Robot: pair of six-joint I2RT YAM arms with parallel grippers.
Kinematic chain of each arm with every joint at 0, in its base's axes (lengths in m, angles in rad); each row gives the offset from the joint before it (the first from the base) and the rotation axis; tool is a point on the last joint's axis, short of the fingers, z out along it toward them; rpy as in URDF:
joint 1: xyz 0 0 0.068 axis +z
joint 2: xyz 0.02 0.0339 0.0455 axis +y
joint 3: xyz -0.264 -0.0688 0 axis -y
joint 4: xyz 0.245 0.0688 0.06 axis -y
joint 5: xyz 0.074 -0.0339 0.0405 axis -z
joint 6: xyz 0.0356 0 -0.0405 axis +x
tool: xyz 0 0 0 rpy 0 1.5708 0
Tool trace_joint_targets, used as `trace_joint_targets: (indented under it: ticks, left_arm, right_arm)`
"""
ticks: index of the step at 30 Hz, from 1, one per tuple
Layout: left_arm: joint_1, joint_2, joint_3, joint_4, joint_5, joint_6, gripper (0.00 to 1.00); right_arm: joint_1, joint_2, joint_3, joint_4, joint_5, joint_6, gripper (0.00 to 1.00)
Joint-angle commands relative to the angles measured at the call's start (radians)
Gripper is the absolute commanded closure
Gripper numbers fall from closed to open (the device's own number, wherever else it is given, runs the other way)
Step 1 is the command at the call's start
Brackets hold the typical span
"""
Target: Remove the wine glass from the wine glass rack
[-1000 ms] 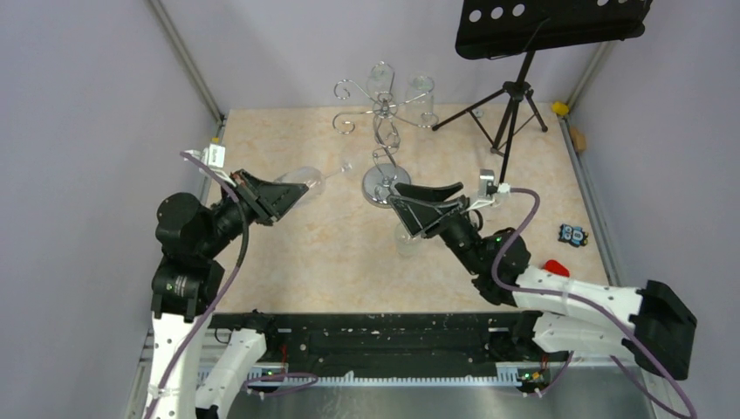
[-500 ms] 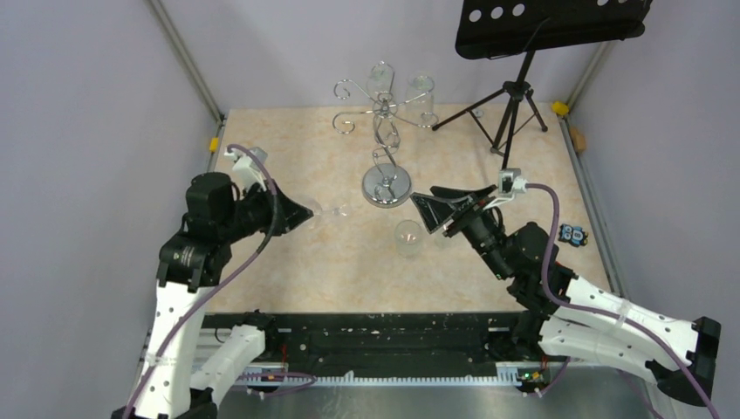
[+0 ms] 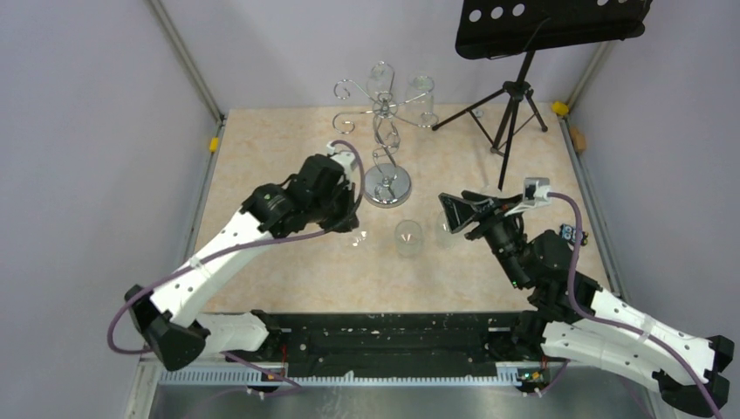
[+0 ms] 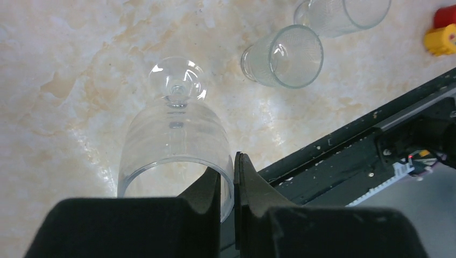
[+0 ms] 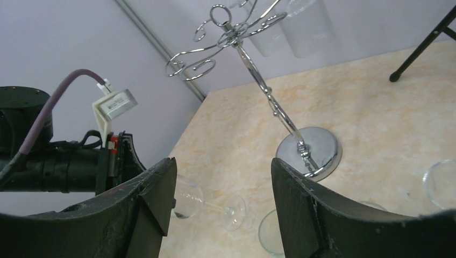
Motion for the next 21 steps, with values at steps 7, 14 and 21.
trace_joint_targets:
  ticks: [7,14,21]
  left_arm:
    - [-0.169,0.212,0.148,-0.019,-0.211,0.008,1.00]
    - [-0.169,0.286,0.159,0.016,-0.153,0.058,1.00]
    - [-0.169,0.331,0.144,0.040,-0.127,0.071,0.98]
  right_arm:
    - [-0.003,-0.054,0.061,-0.126,0.081,-0.017,0.35]
    - [-0.003,-0.057,0.053,-0.139,0.068,-0.004,0.36]
    - [-0.003,-0.073,0.052,-0.171,0.076,0.011,0.36]
